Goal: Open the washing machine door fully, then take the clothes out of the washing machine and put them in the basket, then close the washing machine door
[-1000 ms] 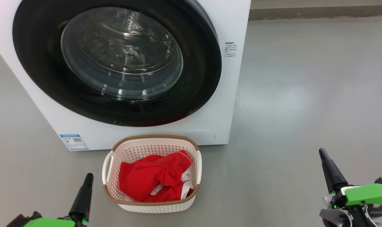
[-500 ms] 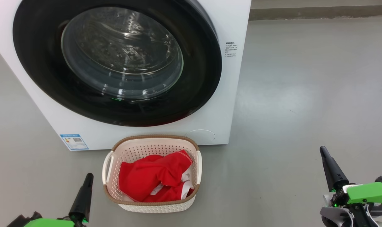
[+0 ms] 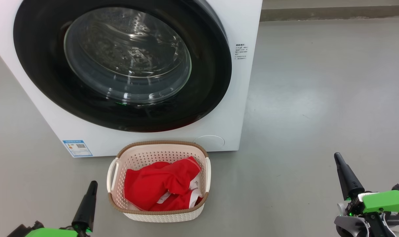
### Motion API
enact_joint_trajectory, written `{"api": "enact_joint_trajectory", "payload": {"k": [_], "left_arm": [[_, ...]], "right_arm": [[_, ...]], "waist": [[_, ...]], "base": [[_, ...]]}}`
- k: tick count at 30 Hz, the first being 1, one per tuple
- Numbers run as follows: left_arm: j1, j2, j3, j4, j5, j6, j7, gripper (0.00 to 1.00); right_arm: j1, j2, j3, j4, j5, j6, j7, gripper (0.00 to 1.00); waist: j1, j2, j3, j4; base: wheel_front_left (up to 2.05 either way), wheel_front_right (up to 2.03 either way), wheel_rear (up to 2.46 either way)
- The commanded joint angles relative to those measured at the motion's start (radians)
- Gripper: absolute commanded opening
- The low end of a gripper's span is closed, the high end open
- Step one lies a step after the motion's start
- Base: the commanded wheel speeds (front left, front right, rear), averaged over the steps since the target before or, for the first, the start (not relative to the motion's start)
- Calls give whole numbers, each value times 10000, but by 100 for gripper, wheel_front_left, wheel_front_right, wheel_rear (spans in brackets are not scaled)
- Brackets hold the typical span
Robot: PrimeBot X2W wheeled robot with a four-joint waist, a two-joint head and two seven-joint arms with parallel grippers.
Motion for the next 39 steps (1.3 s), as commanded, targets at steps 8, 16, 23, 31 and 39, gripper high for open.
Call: {"api": "enact_joint_trajectory", "payload": {"k": [8,16,23,31,39], "left_arm": [[-435,76,361,-191,-97,-69,42,0],[-435,76,361,-191,-97,-69,41,0],[-435,76,360,-191,-98,-69,41,0],[-435,76,360,-191,-98,-69,41,0],[-435,76,359,-192,-99,-69,40,0]], "right_arm": [[-434,-139,145,-260,26,-6,68,0],[-434,-139,145,-260,26,-6,68,0],[-434,-139,145,-260,26,-6,68,0],[-434,-139,145,-260,26,-6,68,0],[-434,-139,145,-260,26,-6,68,0]], "waist": [[0,0,0,0],[0,0,0,0],[0,0,0,0],[0,0,0,0],[0,0,0,0]], "base": [[0,0,0],[0,0,0],[0,0,0],[0,0,0],[0,0,0]]}}
